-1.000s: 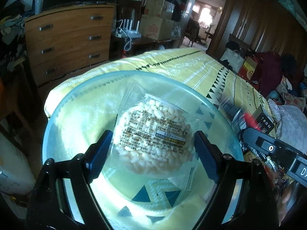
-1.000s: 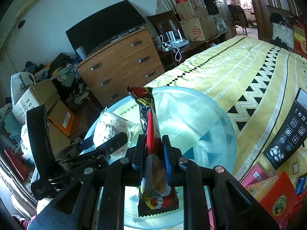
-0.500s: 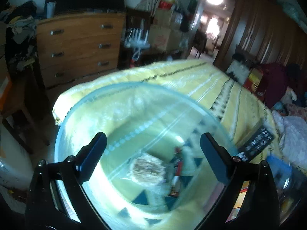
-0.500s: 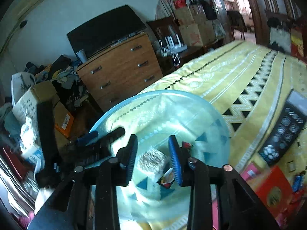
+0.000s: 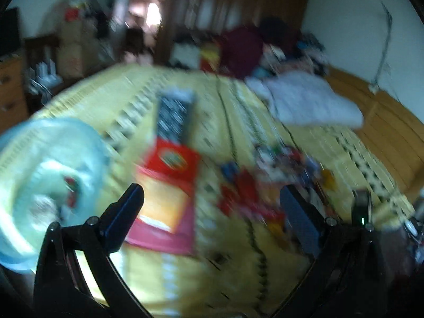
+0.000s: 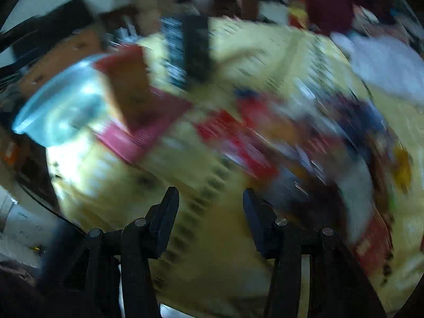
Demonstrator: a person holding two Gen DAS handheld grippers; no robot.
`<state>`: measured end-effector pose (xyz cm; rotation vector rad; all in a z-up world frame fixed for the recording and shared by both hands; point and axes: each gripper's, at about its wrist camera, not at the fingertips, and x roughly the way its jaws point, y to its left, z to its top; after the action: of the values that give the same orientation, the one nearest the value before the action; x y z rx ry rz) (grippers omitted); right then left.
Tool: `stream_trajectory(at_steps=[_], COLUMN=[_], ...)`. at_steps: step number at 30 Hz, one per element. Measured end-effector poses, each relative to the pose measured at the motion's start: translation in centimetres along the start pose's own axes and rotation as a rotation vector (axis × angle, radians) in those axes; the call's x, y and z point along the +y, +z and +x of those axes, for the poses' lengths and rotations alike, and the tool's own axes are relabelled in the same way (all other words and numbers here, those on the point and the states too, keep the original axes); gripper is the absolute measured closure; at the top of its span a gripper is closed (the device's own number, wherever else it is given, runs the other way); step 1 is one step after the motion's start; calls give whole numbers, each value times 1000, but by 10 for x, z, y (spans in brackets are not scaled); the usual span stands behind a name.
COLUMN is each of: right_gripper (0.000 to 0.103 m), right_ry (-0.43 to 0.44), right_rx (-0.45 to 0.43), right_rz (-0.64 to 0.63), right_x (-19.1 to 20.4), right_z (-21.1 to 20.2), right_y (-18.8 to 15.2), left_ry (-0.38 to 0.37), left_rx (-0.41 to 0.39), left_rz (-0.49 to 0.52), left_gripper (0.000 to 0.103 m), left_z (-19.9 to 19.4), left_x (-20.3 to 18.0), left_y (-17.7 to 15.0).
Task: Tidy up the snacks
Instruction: 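Move both tools back to the snack pile on the bedspread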
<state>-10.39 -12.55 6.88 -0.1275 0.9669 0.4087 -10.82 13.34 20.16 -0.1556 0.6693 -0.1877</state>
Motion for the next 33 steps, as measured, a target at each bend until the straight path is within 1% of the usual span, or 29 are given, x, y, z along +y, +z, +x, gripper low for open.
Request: stream_trajectory(at_steps=[2, 3, 5, 6, 8, 9, 11, 13, 14, 16, 18, 21, 22, 24, 25, 26, 27, 28, 30, 31, 33], right_gripper=[49, 49, 49, 49, 49, 49, 48, 49, 51, 51, 51, 51, 51, 51, 51, 51, 51, 51, 50, 50, 50], right_ry=[21, 42, 98, 108, 71, 74, 86, 213, 263, 289, 273, 220, 208, 178, 175, 173, 173, 170, 165, 149, 124], right_rx=[-5, -20, -28, -17, 15, 29, 36, 54, 40, 11, -2, -8, -6, -6, -7, -7, -9, -13, -5, 3, 15], right_rz=[33, 41, 28, 12, -20, -20, -34, -75, -98, -105, -44, 22, 36, 55, 71, 90, 108, 116, 97, 82, 69], right_x=[-21, -25, -25, -22, -14, -10, 2, 23, 32, 37, 23, -3, -10, -22, -29, -35, -40, -43, -45, -47, -52], right_z=[6, 9, 21, 32, 59, 73, 86, 84, 75, 57, 43, 23, 19, 9, 7, 5, 1, -2, -3, -1, 3], right_y=[5, 12, 26, 34, 46, 51, 53, 48, 44, 33, 19, -7, -14, -28, -32, -37, -41, -43, -45, -45, -47], left_ry=[-26, -37, -42, -37, -18, -9, 14, 30, 29, 23, -4, -49, -58, -75, -88, -93, -102, -114, -113, -122, -172], left_rx=[55, 77, 118, 131, 146, 149, 157, 170, 177, 200, 236, 281, 296, 322, 348, 381, 415, 429, 448, 453, 482], left_rz=[-3, -7, -11, -10, -14, -16, -25, -38, -42, -41, -14, 25, 23, -17, -43, -56, -63, -61, -50, -28, 73], left_gripper=[0, 0, 0, 0, 0, 0, 0, 0, 0, 0, 0, 1, 2, 4, 7, 14, 18, 22, 23, 23, 23], left_z=[12, 15, 20, 22, 21, 20, 20, 24, 27, 36, 49, 69, 79, 98, 113, 127, 143, 153, 167, 172, 179], left_x=[-10, -13, -18, -19, -17, -16, -13, -10, -10, -12, -22, -38, -41, -42, -42, -42, -45, -48, -56, -63, -83], left_y=[-13, -18, -24, -26, -29, -31, -35, -39, -41, -47, -55, -66, -71, -75, -77, -78, -79, -80, -85, -88, -96])
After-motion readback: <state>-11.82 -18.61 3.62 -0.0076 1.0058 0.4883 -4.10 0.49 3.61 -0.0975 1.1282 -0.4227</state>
